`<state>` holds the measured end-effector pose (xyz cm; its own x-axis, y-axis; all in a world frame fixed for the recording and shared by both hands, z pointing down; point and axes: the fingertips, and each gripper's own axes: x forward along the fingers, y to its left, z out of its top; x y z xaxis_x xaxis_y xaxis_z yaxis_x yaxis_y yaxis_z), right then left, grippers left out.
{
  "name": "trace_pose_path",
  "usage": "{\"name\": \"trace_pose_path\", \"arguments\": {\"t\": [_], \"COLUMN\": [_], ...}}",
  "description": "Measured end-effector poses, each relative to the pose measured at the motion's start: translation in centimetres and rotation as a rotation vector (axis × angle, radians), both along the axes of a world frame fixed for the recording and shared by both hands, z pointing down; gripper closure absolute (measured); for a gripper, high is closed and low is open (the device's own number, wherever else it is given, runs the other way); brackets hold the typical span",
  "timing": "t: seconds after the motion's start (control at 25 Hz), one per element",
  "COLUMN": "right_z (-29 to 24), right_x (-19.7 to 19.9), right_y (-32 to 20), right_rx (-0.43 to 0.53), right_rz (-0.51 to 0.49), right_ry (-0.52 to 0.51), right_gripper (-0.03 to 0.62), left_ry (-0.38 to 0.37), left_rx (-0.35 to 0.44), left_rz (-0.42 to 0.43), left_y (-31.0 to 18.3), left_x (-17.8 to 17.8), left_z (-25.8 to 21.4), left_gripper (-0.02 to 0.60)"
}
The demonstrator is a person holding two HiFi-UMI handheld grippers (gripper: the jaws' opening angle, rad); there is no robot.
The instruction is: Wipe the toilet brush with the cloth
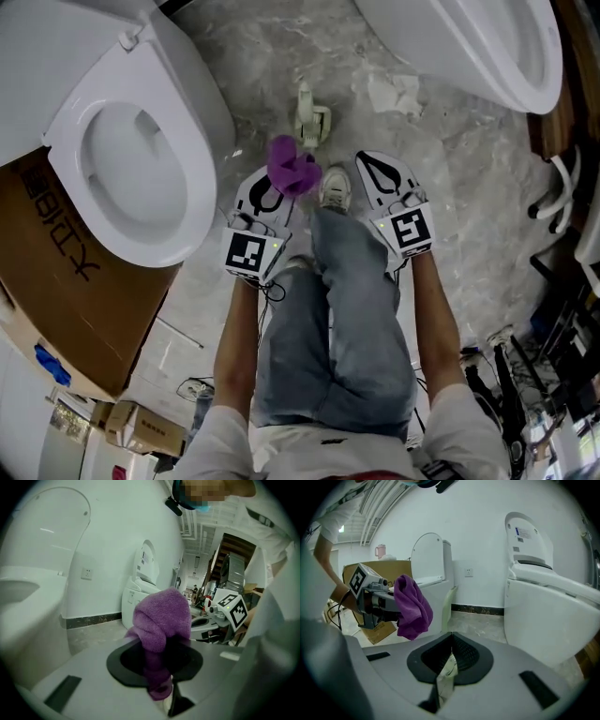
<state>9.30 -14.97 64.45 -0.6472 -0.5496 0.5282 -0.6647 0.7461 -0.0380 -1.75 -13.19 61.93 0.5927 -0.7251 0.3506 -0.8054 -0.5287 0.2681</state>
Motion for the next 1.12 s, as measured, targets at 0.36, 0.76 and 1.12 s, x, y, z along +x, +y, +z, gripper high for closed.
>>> {"name": "trace_pose_path", "arguments": {"t": [0.36,0.76,1.12], "right_z": [9.5,17.4,20.6], "right_x": [-1.9,-4.1,-6.2], "right_y": [-1.2,-2.2,-3.0], "right_rx": [0.049,0.103,0.136], "right_rz": [-0.093,-0.227,-0.323], "right_ry": [0.023,0.091,0.071], "right_gripper": [0.597,0.546,0.497], "left_ry": [0.03,0.051,0.069], "left_rx": [0.045,0.112,0.165], "left_rz": [0.047,0.091,0.156], "left_y": [-1.1,-2.2,-3.1], "left_x": [0.7,0.9,1.4], "left_z": [8.0,12.7,15.0], "left_gripper": [0.495,0.479,0.435]}}
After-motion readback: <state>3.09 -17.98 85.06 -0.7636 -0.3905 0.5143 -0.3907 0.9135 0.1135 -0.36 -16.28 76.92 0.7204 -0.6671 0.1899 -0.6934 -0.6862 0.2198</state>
